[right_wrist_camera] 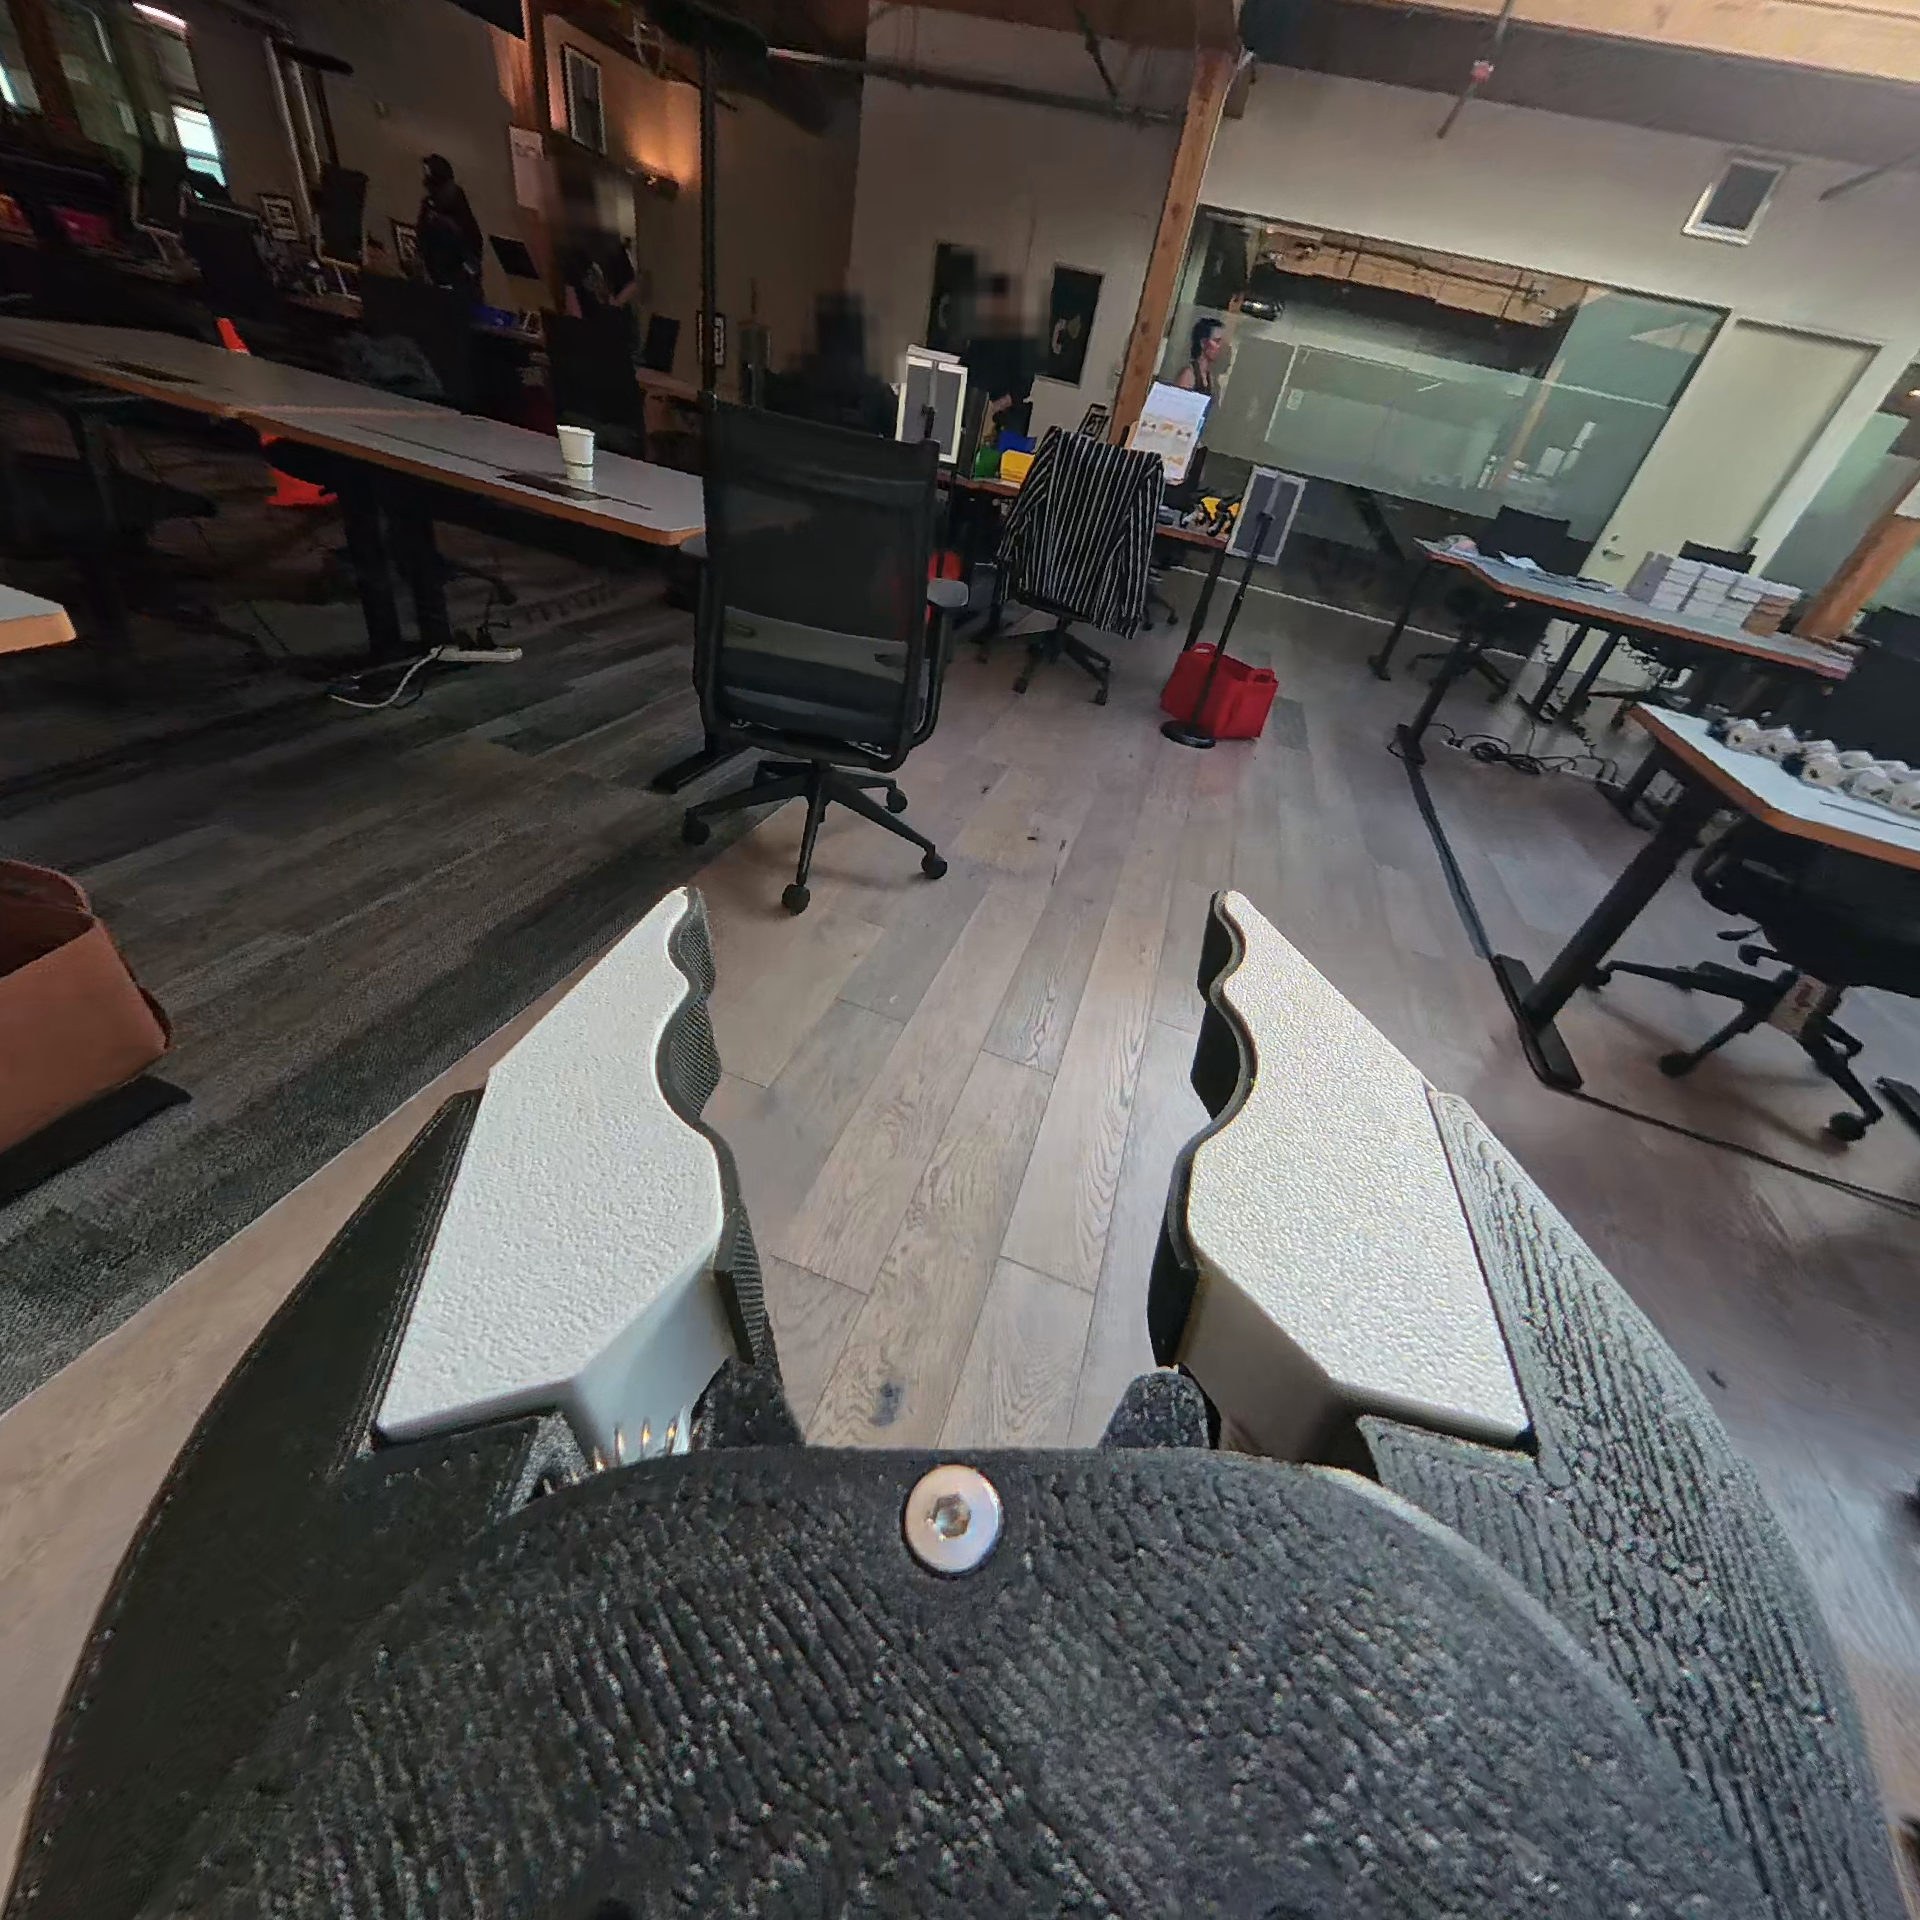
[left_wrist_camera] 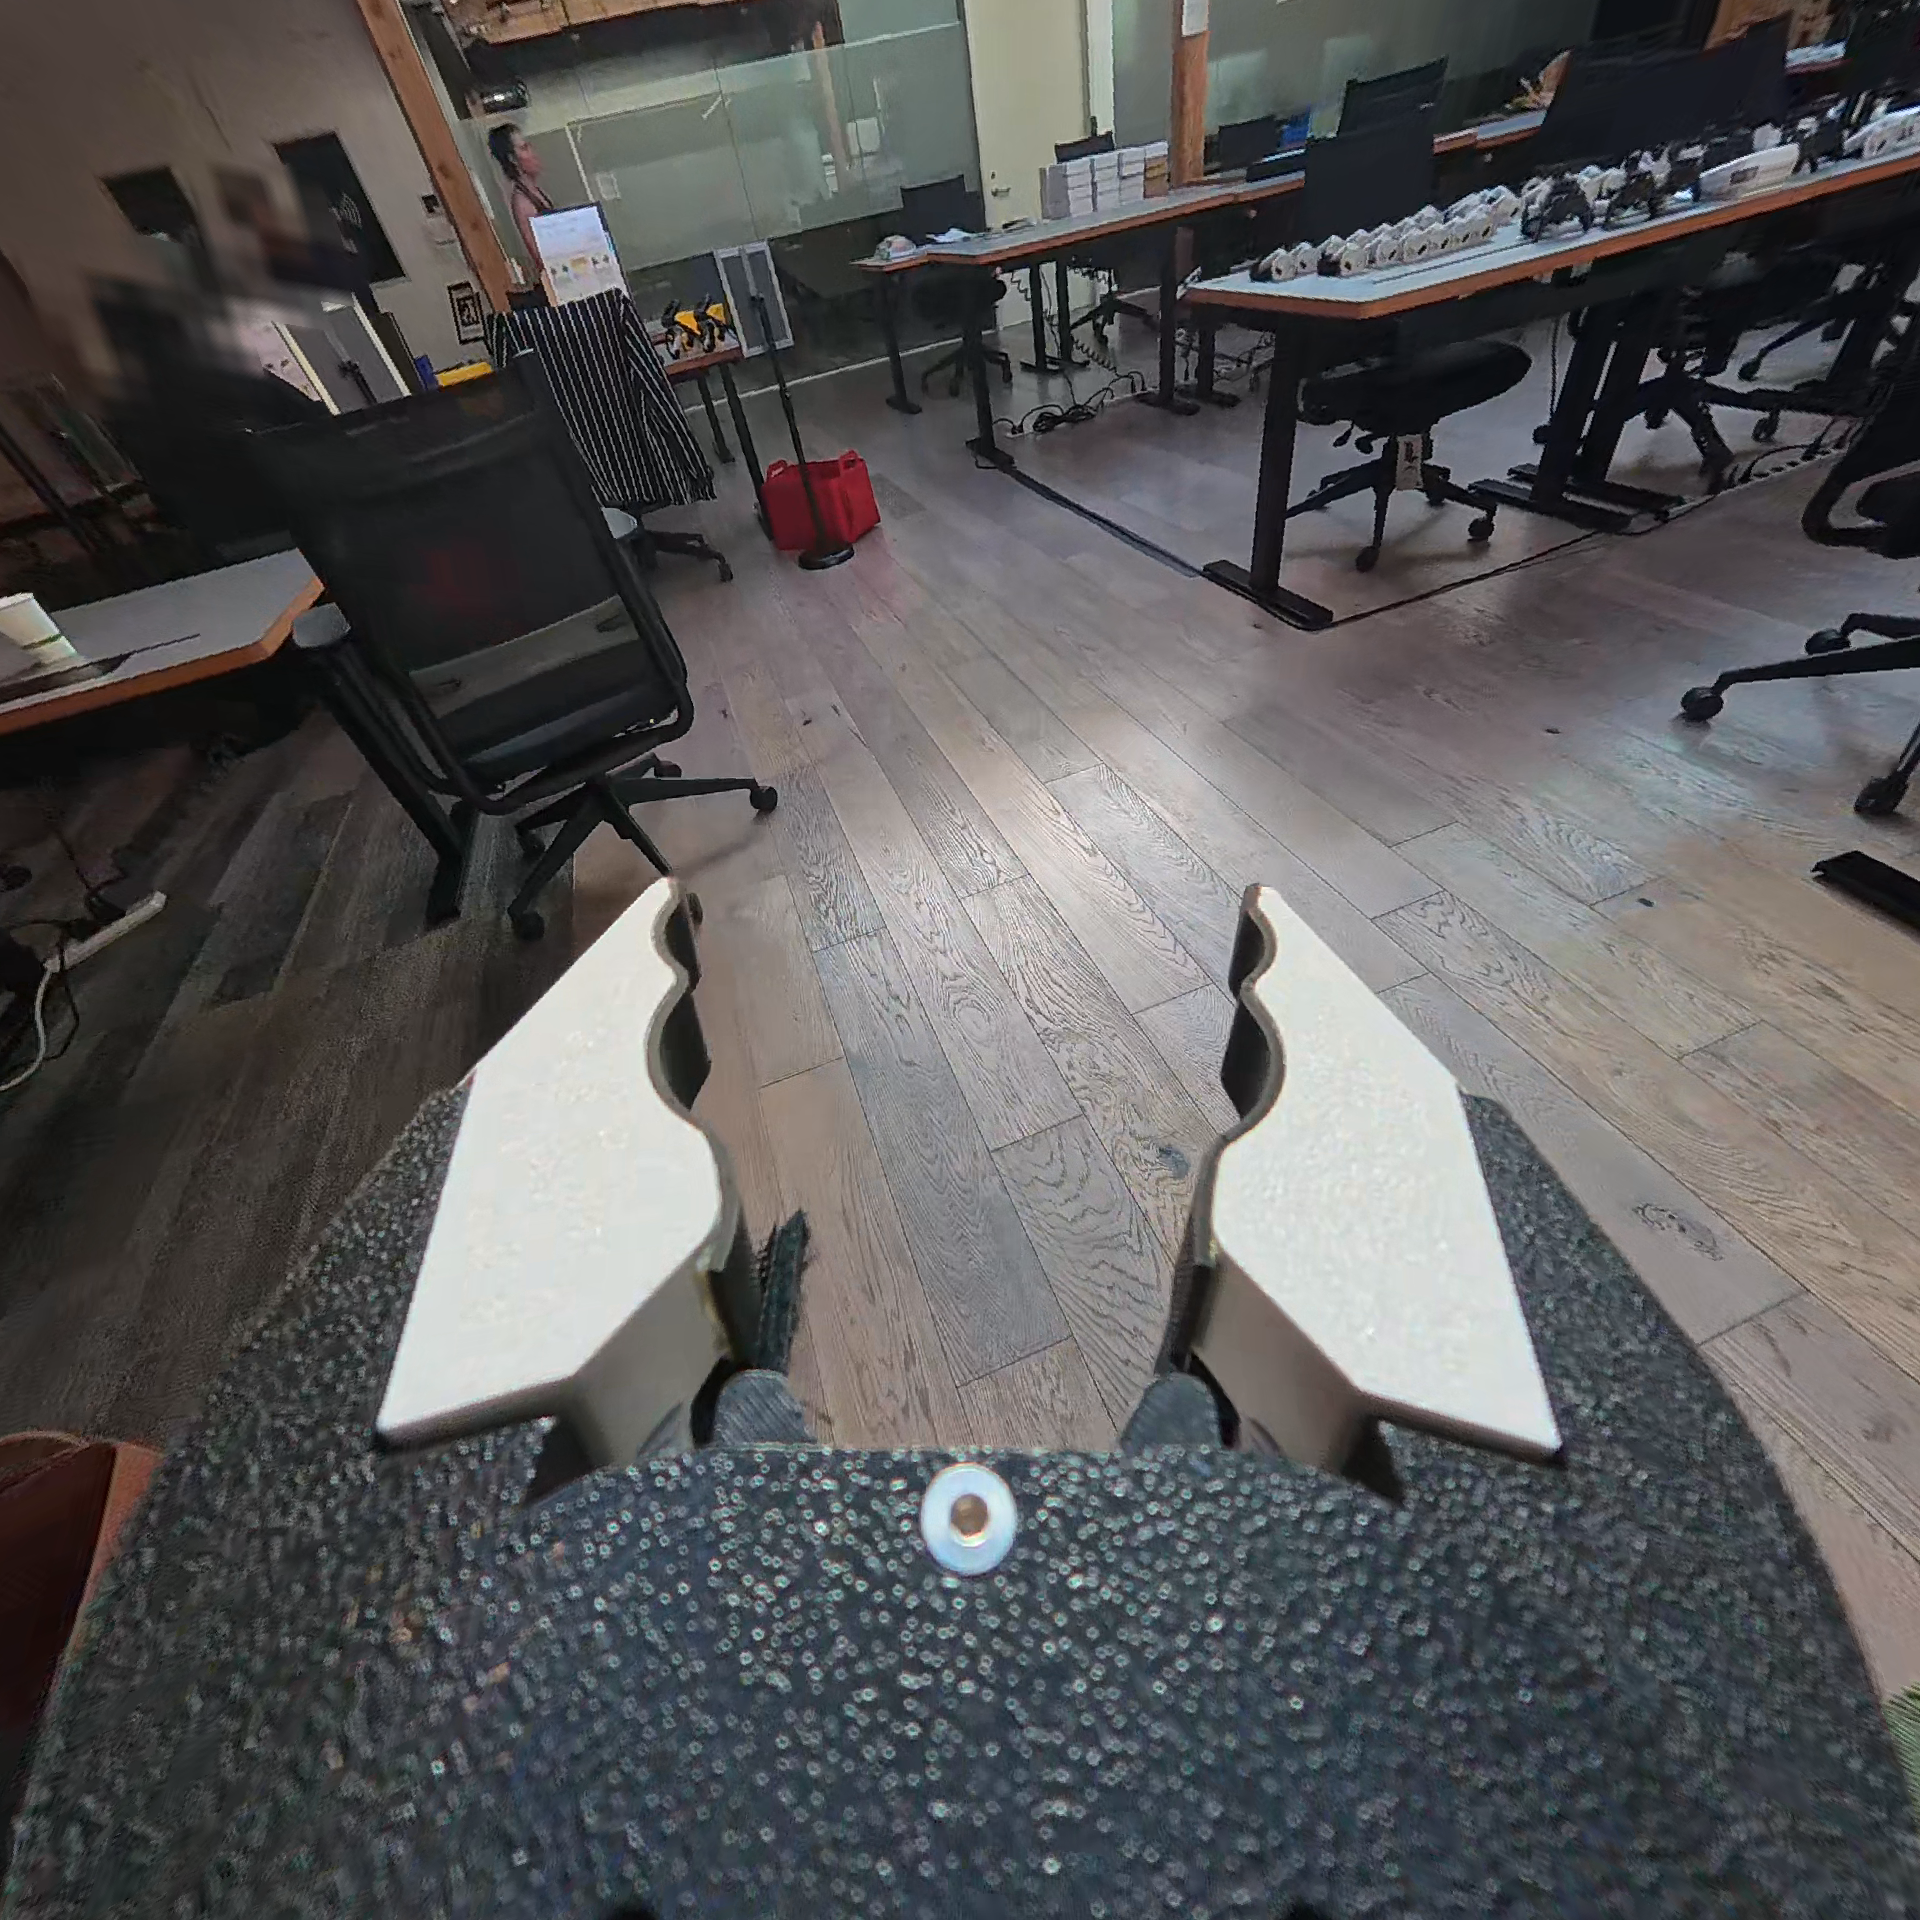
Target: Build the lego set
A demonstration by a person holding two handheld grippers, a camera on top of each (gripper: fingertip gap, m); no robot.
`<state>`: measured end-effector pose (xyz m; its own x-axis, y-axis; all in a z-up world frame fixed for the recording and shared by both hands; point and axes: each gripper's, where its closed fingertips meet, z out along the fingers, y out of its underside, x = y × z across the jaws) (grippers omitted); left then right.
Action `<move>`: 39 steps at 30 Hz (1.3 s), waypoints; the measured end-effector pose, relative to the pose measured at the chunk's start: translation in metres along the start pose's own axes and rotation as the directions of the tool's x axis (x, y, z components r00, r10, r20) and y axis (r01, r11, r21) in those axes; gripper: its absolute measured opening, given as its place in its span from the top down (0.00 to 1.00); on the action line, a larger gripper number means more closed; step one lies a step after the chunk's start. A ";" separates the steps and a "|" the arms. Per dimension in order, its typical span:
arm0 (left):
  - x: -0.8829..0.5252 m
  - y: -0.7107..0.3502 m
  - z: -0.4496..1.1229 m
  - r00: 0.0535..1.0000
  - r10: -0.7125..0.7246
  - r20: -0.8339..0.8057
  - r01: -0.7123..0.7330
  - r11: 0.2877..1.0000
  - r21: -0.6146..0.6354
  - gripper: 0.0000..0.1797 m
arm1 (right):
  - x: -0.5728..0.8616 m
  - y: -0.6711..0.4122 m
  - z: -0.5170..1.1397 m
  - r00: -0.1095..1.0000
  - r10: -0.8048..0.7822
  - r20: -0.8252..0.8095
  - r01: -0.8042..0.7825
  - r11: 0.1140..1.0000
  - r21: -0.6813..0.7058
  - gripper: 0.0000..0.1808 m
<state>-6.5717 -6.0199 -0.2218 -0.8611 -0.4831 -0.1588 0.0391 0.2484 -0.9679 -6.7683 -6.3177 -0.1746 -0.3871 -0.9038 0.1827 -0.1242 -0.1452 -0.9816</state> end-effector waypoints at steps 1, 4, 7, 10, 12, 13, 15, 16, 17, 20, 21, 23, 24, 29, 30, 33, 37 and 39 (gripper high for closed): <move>-0.012 -0.010 0.035 1.000 0.007 -0.005 -0.007 1.000 0.013 0.44 | 0.007 -0.006 0.033 1.000 -0.018 0.015 0.017 1.000 0.013 0.48; -0.041 -0.041 0.136 0.999 -0.003 -0.036 0.004 0.999 0.038 0.44 | 0.033 -0.012 0.129 0.998 -0.043 0.042 0.042 0.999 0.010 0.48; -0.070 -0.068 0.235 0.998 0.004 -0.055 0.000 0.996 0.085 0.44 | 0.056 -0.007 0.227 0.996 -0.040 0.074 0.040 0.999 0.009 0.48; -0.108 -0.074 0.328 0.999 0.028 -0.023 -0.026 0.995 0.099 0.45 | 0.072 0.002 0.337 0.991 -0.044 0.129 0.041 0.999 0.025 0.48; -0.139 -0.071 0.386 1.000 0.020 0.020 -0.022 0.995 0.097 0.47 | 0.076 0.005 0.417 0.981 -0.050 0.188 0.043 0.998 0.038 0.48; -0.156 -0.069 0.415 0.999 0.000 0.041 -0.004 0.996 0.084 0.50 | 0.077 0.004 0.458 0.974 -0.042 0.222 0.036 0.999 0.029 0.48; -0.187 -0.067 0.469 0.998 -0.039 0.048 0.038 0.999 0.015 0.50 | 0.071 -0.005 0.536 0.947 -0.030 0.320 0.035 0.999 -0.011 0.49; -0.202 -0.069 0.493 0.998 -0.033 0.050 0.033 0.999 -0.010 0.50 | 0.066 -0.011 0.573 0.928 -0.045 0.369 0.053 0.999 -0.012 0.49; -0.219 -0.072 0.515 0.998 -0.012 0.063 0.013 1.000 -0.016 0.50 | 0.061 -0.018 0.610 0.912 -0.071 0.405 0.078 0.997 0.000 0.50; -0.279 -0.075 0.571 0.993 0.029 0.118 -0.024 0.999 -0.047 0.52 | 0.039 -0.035 0.717 0.851 -0.131 0.508 0.135 0.990 0.029 0.51; -0.300 -0.073 0.588 0.991 0.017 0.130 -0.011 0.999 -0.053 0.52 | 0.029 -0.040 0.752 0.829 -0.141 0.541 0.145 0.989 0.037 0.51; -0.339 -0.070 0.623 0.991 -0.012 0.135 0.019 0.999 -0.047 0.54 | 0.010 -0.049 0.822 0.789 -0.162 0.592 0.162 0.985 0.053 0.51; -0.359 -0.069 0.643 0.991 -0.013 0.131 0.019 0.999 -0.047 0.54 | 0.000 -0.051 0.857 0.773 -0.173 0.610 0.175 0.983 0.057 0.51; -0.468 -0.079 0.763 0.992 0.064 0.109 -0.056 0.996 -0.076 0.55 | -0.044 -0.063 1.025 0.730 -0.228 0.644 0.231 0.970 0.082 0.52; -0.492 -0.084 0.789 0.992 0.069 0.101 -0.060 0.995 -0.086 0.55 | -0.054 -0.065 1.056 0.719 -0.223 0.659 0.240 0.968 0.066 0.52; -0.563 -0.098 0.869 0.991 0.098 0.094 -0.090 0.992 -0.088 0.55 | -0.071 -0.073 1.152 0.717 -0.232 0.657 0.253 0.965 0.066 0.52; -0.639 -0.095 0.977 0.957 0.277 0.091 -0.258 0.950 -0.178 0.56 | -0.099 -0.053 1.265 0.679 -0.275 0.681 0.333 0.942 0.048 0.54; -0.670 -0.090 1.035 0.908 0.415 0.055 -0.394 0.891 -0.227 0.55 | -0.117 -0.038 1.320 0.617 -0.379 0.690 0.454 0.887 0.080 0.56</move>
<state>-5.4739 -6.5874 -0.2298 -0.7379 -0.3814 -0.5568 0.2590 0.6018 -0.7555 -5.5119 -6.7380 -0.2326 0.4384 -0.7805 0.4456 -0.2126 -0.5718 -0.7924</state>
